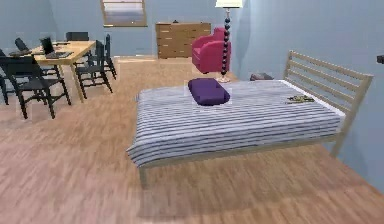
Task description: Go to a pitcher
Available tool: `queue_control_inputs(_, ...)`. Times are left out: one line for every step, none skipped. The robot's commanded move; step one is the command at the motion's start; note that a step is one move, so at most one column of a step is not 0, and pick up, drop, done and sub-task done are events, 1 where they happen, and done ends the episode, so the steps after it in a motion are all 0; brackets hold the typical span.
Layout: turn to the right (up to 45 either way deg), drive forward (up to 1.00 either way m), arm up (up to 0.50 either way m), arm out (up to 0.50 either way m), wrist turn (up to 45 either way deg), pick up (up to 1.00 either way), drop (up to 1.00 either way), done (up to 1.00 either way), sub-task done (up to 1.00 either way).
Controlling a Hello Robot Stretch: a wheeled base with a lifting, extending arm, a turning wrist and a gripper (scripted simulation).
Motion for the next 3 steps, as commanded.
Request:
queue_control_inputs(-12.0, 0.00, 0.00, 0.00, 0.0, 0.00, 0.00, 0.00, 0.00)
queue_control_inputs(0.0, 0.40, 0.00, 0.00, 0.0, 0.00, 0.00, 0.00, 0.00)
queue_control_inputs(-36.0, 0.00, 0.00, 0.00, 0.0, 0.00, 0.00, 0.00, 0.00)
